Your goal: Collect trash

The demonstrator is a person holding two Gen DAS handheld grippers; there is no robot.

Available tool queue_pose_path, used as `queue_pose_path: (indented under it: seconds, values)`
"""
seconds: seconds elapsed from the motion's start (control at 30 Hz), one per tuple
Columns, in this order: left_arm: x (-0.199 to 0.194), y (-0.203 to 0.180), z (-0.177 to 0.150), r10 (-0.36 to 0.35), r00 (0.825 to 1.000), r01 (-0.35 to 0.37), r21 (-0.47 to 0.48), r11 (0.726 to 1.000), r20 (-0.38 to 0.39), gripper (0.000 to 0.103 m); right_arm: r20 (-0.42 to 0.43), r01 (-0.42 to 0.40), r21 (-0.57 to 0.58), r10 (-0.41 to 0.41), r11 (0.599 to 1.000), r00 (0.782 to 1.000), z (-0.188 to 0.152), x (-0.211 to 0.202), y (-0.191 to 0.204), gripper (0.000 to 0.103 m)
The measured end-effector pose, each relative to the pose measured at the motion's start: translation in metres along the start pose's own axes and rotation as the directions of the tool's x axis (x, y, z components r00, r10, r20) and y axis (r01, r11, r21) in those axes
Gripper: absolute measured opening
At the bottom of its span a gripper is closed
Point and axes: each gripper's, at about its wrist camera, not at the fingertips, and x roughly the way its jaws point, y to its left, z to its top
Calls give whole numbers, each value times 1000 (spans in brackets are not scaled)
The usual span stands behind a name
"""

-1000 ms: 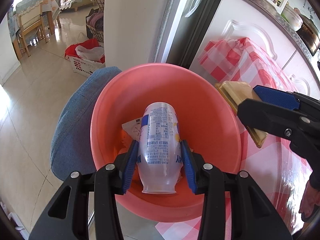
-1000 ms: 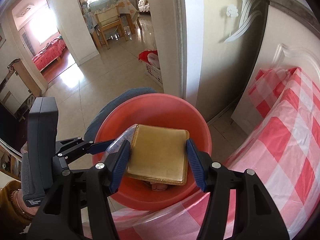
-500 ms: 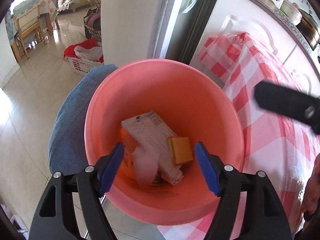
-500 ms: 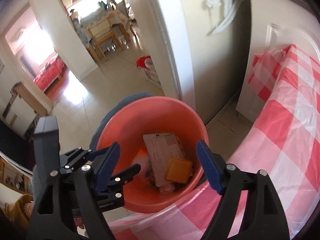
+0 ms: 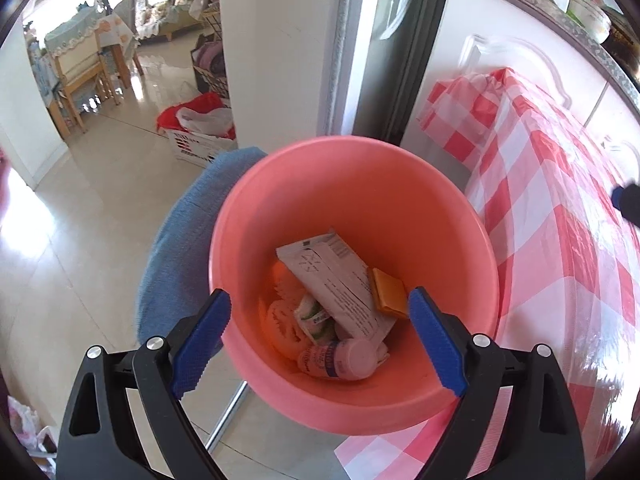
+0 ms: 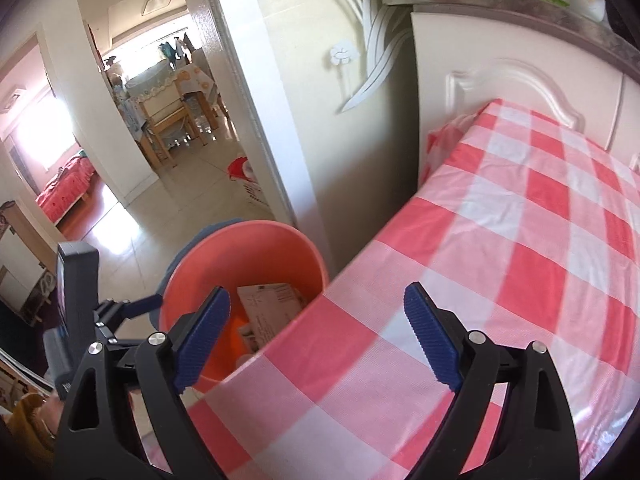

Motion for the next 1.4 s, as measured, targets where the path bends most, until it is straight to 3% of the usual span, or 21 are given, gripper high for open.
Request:
queue_pose_path:
  seconds: [0.33, 0.57, 0.8, 1.03, 1.4]
  values:
    - [-53, -31, 15, 49, 987, -57, 52, 997, 156, 92, 90, 80, 11, -81, 997, 993, -20, -49, -22, 89]
    - [-90, -69, 20, 28, 969, -56, 105, 993, 245, 93, 212, 145, 57, -154, 988, 965, -32, -104, -37, 90]
    - [-133, -111, 22, -28, 943, -31, 169, 985, 331, 94, 317, 234, 105, -255, 967, 913, -44, -163, -51, 93]
    - [-172, -146, 14, -94, 904, 8, 204, 979, 417, 95, 409, 312, 162, -352, 936, 842, -59, -215, -57, 97]
    - [-216, -188, 9, -178, 858, 56, 257, 965, 482, 96, 485, 422, 230, -480, 877, 731, -75, -276, -58, 99]
